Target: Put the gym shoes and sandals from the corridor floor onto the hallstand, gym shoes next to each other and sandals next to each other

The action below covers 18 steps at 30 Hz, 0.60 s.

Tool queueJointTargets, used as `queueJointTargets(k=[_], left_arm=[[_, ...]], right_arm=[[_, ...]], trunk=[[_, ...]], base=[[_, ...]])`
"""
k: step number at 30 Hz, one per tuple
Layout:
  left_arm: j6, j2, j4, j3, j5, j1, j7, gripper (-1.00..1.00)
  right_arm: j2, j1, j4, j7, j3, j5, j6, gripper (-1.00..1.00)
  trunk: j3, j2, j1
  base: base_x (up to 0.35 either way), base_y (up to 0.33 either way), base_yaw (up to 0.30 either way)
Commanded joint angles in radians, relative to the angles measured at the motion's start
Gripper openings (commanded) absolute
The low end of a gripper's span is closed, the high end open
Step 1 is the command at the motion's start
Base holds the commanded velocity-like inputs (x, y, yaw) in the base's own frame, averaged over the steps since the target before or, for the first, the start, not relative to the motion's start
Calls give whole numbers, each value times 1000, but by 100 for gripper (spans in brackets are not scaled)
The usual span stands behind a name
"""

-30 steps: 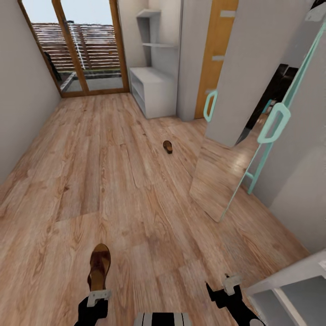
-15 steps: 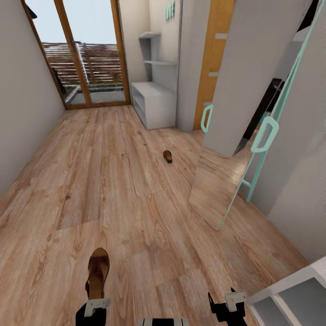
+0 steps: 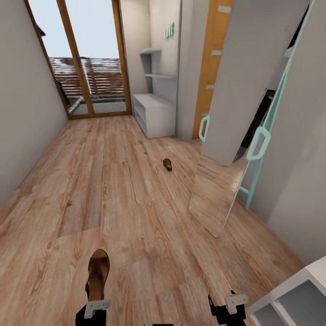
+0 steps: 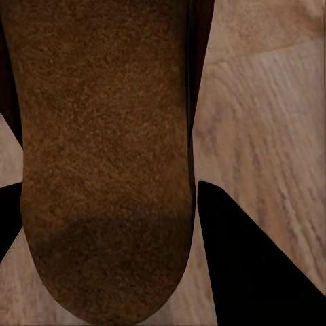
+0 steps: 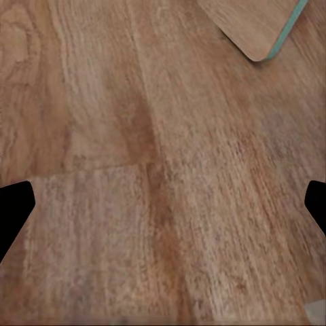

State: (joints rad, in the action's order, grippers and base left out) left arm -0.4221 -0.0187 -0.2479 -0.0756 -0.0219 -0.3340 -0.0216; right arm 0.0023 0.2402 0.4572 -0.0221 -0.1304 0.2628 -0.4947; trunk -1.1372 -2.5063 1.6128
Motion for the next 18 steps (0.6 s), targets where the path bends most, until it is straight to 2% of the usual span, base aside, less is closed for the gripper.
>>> queueJointTargets(k=[1,4,5,8,18], left_arm=[[-3,0,1,-4,-6,0,-1,-100],[-3,0,1,-4,-6,0,-1,-100],[-3,0,1,-4,-6,0,-1,-100],[-3,0,2,-4,-6,0,-1,-100],[-3,1,2,-4,-5,0,-1,-100]], right_arm=[[1,1,-6,-2,-7,9,-4,100],[0,1,-22,-2,-8,9,-5,100],[-13,1,-14,-1,-15,6,-5,100],[-13,1,-5,-1,-14,8,-7,100],[-11,1,-10,61,-12,5,-5,100]], trunk=[[3,0,-1],[15,1,-2],[19,1,-2],[30,2,-4],[77,4,-8]], base=[[0,0,0],[0,0,0],[0,0,0],[0,0,24],[0,0,193]])
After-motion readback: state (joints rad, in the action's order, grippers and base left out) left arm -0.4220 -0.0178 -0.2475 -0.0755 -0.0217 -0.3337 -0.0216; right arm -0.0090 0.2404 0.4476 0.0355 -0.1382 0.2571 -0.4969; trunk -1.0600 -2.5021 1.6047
